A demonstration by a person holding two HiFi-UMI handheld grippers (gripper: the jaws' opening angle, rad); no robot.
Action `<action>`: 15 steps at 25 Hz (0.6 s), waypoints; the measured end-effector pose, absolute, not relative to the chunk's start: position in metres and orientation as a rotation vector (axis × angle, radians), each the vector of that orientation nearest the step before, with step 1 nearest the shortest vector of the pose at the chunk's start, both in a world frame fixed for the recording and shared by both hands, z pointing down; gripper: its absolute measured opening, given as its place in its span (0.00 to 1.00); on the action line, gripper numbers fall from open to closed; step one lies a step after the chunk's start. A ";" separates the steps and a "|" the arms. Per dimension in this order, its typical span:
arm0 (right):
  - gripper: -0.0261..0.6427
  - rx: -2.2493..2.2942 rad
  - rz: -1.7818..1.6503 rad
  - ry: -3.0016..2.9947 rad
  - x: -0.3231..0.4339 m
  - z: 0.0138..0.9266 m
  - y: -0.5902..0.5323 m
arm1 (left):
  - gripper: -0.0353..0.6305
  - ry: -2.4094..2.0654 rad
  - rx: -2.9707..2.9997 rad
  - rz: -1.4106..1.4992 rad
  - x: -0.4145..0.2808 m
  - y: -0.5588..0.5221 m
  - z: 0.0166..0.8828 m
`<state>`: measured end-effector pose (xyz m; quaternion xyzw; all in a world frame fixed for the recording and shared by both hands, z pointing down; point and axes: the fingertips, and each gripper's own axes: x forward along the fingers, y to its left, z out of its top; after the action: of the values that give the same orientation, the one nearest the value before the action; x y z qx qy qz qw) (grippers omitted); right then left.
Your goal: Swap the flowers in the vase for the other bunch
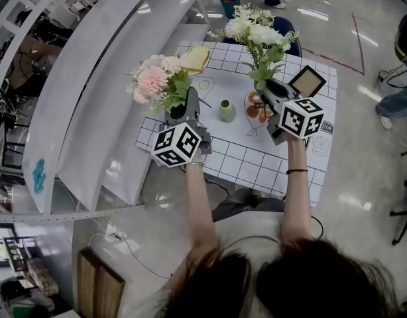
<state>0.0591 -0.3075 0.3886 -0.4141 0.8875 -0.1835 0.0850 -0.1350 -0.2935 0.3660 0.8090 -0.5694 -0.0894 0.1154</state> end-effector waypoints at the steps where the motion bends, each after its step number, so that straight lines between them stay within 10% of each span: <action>1: 0.11 -1.227 -0.546 2.647 0.058 0.388 -0.308 | 0.17 -1.675 2.364 -0.262 -0.137 -0.293 0.367; 15: 0.11 -1.194 -0.532 2.611 0.029 0.373 -0.320 | 0.17 -1.664 2.308 -0.239 -0.168 -0.296 0.383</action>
<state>0.0286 -0.3200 0.3725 -0.4064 0.8887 -0.1812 0.1107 -0.1675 -0.2956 0.3831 0.8000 -0.5769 -0.0828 0.1427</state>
